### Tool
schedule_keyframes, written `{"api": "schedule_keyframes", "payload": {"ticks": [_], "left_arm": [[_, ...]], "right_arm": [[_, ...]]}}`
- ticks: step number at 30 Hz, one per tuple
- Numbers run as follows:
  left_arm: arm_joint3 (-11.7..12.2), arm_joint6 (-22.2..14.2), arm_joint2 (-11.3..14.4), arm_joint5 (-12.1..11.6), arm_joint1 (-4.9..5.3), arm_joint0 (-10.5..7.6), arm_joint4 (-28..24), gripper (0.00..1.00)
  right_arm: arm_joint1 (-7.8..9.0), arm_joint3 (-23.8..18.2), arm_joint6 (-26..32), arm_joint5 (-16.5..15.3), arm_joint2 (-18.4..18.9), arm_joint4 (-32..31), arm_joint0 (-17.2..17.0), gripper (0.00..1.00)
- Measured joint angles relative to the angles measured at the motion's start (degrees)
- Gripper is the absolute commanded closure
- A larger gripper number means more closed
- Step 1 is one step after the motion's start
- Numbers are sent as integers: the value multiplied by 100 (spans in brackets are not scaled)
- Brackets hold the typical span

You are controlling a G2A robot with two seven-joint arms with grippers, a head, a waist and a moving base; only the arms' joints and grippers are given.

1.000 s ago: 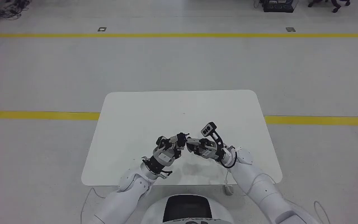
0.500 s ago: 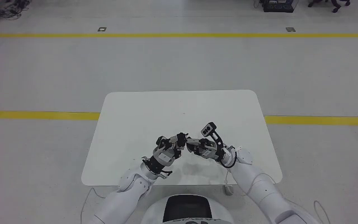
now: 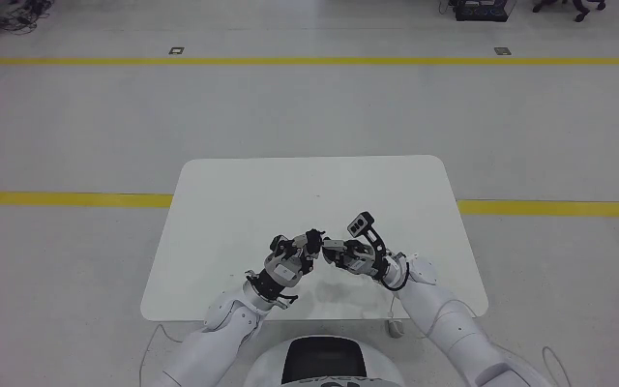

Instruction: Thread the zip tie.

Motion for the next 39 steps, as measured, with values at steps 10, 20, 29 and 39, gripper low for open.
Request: {"api": "schedule_keyframes", "payload": {"ticks": [10, 20, 29, 39], "left_arm": [[0, 0, 0, 0, 0, 0, 0, 100], [0, 0, 0, 0, 0, 0, 0, 100], [0, 0, 0, 0, 0, 0, 0, 100], [-6, 15, 2, 5, -1, -3, 2, 100]], "right_arm": [[-6, 59, 0, 0, 26, -55, 15, 100], [-19, 221, 0, 0, 246, -95, -13, 0], [-8, 313, 0, 0, 726, -197, -81, 0], [-6, 263, -17, 1, 789, -183, -103, 0]]}}
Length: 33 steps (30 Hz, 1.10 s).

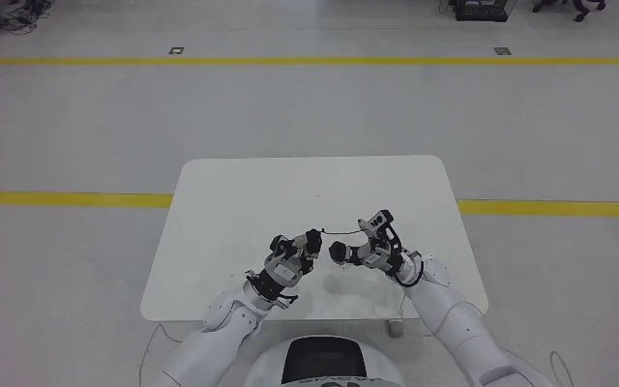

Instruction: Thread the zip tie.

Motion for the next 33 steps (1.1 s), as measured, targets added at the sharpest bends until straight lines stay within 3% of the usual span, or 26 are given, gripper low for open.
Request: {"api": "schedule_keyframes", "payload": {"ticks": [10, 19, 29, 33], "left_arm": [[-286, 24, -13, 145, -29, 96, -388, 100], [-451, 14, -88, 205, -28, 176, -439, 100], [-484, 37, -92, 214, -32, 168, -424, 100], [-580, 89, -89, 40, -55, 163, -429, 100]], "right_arm": [[154, -1216, -446, -1, 494, -419, -539, 0], [182, -1994, -815, -1, 881, -779, -955, 0], [169, -2148, -839, -1, 977, -855, -1046, 0], [169, -2148, -839, -1, 977, -855, -1046, 0]]}}
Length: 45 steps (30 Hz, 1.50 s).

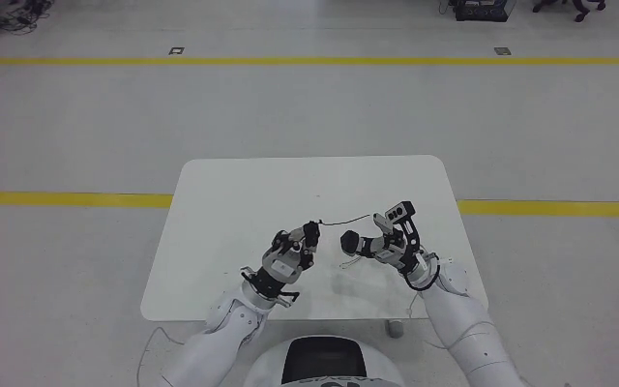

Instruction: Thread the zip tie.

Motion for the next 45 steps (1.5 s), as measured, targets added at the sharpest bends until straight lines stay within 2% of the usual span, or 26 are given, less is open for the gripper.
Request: {"api": "schedule_keyframes", "payload": {"ticks": [8, 45], "left_arm": [[-73, -110, -39, -241, -25, 43, -25, 100], [-72, -110, -39, -241, -25, 43, -26, 100]], "right_arm": [[0, 0, 0, 0, 0, 0, 0, 0], [0, 0, 0, 0, 0, 0, 0, 0]]}}
